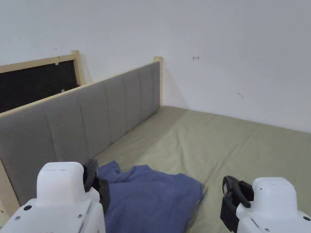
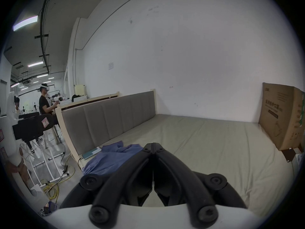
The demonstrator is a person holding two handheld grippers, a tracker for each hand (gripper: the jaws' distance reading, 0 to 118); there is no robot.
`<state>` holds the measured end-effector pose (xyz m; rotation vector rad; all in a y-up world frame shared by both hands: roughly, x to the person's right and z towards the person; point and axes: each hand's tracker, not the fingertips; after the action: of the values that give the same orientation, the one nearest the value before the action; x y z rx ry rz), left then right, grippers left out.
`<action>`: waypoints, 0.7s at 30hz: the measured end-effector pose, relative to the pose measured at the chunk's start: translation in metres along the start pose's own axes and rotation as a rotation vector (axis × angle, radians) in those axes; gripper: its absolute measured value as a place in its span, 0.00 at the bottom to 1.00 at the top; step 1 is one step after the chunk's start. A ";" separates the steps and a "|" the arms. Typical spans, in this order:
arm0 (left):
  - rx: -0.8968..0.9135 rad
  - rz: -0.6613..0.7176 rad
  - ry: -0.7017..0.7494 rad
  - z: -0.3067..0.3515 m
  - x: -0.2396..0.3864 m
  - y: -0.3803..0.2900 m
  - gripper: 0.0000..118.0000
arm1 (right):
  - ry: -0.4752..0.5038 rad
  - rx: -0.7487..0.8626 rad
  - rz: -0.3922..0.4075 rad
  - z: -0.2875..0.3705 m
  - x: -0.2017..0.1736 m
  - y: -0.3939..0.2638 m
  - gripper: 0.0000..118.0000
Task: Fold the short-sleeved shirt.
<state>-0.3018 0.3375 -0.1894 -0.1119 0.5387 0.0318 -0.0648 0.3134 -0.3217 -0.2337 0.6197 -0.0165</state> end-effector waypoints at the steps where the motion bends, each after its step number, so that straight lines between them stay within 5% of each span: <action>1: -0.007 -0.010 0.004 -0.003 0.001 -0.003 0.00 | -0.001 -0.005 0.006 -0.002 -0.002 -0.002 0.00; 12: -0.296 0.109 -0.172 -0.100 0.021 -0.098 0.01 | -0.048 -0.154 0.012 -0.029 0.021 -0.032 0.00; 13: -0.308 0.158 -0.193 -0.106 0.021 -0.104 0.20 | -0.054 -0.170 0.016 -0.032 0.023 -0.034 0.00; 15: -0.399 0.194 -0.213 -0.128 0.023 -0.112 0.27 | -0.074 -0.206 0.018 -0.040 0.029 -0.041 0.00; 18: -0.421 0.125 -0.210 -0.161 0.031 -0.131 0.83 | -0.079 -0.249 -0.032 -0.050 0.039 -0.049 0.00; 21: -0.535 0.036 -0.212 -0.209 0.040 -0.155 0.86 | -0.084 -0.279 -0.075 -0.056 0.049 -0.056 0.00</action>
<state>-0.3645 0.1597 -0.3727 -0.6139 0.3087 0.2206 -0.0547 0.2429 -0.3817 -0.5255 0.5278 0.0080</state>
